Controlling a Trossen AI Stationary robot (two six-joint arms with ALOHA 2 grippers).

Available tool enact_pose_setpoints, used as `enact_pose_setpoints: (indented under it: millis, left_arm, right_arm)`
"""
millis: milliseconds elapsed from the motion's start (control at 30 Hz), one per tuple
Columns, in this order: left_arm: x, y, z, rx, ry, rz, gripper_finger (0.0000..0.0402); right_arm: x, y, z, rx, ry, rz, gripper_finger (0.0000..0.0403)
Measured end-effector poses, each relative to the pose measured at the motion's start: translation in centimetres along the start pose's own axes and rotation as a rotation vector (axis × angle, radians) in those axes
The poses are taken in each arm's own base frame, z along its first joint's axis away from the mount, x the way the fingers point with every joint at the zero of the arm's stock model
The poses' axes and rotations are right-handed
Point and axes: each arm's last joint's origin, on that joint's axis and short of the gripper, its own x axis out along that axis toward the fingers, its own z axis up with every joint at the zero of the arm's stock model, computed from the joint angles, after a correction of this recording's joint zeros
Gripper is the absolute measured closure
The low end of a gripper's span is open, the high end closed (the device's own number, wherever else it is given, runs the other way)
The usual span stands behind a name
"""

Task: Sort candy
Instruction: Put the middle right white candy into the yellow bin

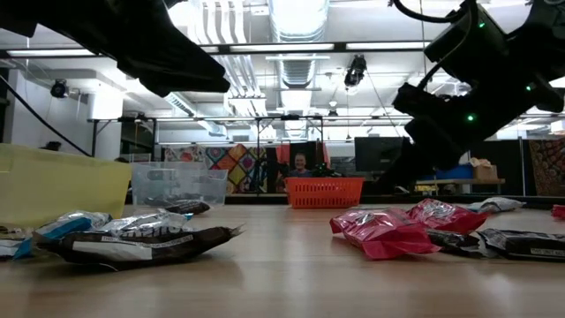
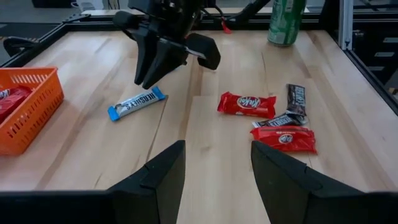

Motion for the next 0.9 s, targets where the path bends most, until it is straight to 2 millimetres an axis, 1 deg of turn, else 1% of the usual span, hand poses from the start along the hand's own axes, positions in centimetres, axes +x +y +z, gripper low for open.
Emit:
enact_pose_setpoints:
  millis: [133, 267, 367, 467, 533, 600, 700, 833, 900]
  left_arm:
    - [0.0, 0.0, 0.1, -0.004, -0.007, -0.001, 0.0236]
    - [0.0, 0.0, 0.2, -0.008, -0.015, -0.002, 0.0236]
    - [0.0, -0.1, 0.3, -0.011, -0.024, -0.004, 0.0236]
    - [0.0, -0.1, 0.5, -0.004, -0.039, -0.006, 0.0236]
    - [0.0, -0.1, 0.5, 0.003, -0.042, -0.007, 0.0236]
    - [0.0, -0.1, 0.5, 0.004, -0.041, -0.007, 0.0236]
    - [0.0, -0.1, 0.5, 0.005, -0.041, -0.007, 0.0236]
    - [0.0, -0.1, 0.5, 0.008, -0.041, -0.007, 0.0236]
    - [0.0, -0.1, 0.4, 0.013, -0.034, -0.006, 0.0236]
  right_arm:
    - [0.2, 0.0, -0.2, 0.041, 0.010, -0.008, 0.0268]
    - [0.9, 0.0, -1.2, 0.059, 0.049, -0.027, 0.0208]
    - [1.7, 0.1, -2.1, 0.067, 0.065, -0.057, 0.0181]
    - [2.5, 0.2, -2.8, 0.085, 0.055, -0.102, 0.0175]
    - [2.9, 0.2, -3.4, 0.083, 0.066, -0.114, 0.0183]
    - [3.2, 0.2, -3.9, 0.077, 0.082, -0.117, 0.0203]
    - [3.5, 0.3, -4.4, 0.072, 0.096, -0.110, 0.0253]
    - [3.6, 0.3, -4.5, 0.073, 0.093, -0.108, 0.0328]
    - [3.6, 0.3, -4.4, 0.073, 0.091, -0.107, 0.0350]
